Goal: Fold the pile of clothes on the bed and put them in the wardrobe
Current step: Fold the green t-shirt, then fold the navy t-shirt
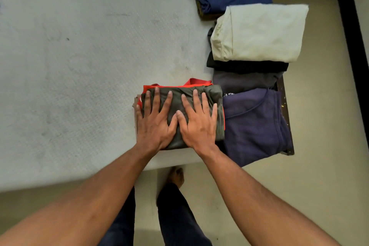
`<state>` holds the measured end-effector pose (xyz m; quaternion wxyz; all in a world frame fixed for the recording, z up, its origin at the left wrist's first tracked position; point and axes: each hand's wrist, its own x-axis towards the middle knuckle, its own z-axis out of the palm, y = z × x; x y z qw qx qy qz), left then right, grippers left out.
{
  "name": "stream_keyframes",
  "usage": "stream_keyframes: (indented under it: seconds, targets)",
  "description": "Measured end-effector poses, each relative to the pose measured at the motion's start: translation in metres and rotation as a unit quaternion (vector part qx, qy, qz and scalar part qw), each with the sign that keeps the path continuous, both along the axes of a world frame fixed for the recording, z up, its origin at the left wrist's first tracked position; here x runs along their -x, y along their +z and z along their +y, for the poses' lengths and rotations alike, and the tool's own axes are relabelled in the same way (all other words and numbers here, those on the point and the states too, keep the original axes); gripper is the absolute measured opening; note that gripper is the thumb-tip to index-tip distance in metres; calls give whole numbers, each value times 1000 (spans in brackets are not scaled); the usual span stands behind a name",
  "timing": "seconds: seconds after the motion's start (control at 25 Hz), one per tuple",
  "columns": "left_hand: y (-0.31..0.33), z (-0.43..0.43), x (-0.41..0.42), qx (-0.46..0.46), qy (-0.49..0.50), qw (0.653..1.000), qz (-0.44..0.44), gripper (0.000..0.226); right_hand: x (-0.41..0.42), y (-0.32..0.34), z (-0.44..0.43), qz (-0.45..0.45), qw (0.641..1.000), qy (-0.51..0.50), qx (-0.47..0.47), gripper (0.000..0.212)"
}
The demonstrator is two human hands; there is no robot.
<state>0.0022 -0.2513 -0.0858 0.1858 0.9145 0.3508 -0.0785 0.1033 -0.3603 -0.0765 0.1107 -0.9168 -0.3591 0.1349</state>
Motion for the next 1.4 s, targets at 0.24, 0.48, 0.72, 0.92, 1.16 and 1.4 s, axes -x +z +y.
stream_keyframes:
  seconds: [0.24, 0.48, 0.72, 0.92, 1.16, 1.4]
  targets:
    - [-25, 2, -5, 19, 0, 1000, -14, 74, 1, -26, -2, -36, 999, -19, -3, 58]
    - [6, 31, -7, 128, 48, 984, -117, 73, -7, 7, 18, 29, 997, -70, -9, 55]
    - [-7, 169, 91, 112, 124, 966, -195, 66, 17, 51, 97, 62, 976, -97, -187, 29]
    - [6, 349, 230, 120, 314, 940, -52, 88, 115, 33, 283, 257, 940, -145, -174, 29]
    - [-8, 503, 335, 171, 350, 910, 141, 146, 215, -11, 523, 295, 945, 11, -139, 53]
    - [-46, 538, 352, 240, 323, 898, 179, 164, 279, -42, 692, 52, 955, 294, 1, 102]
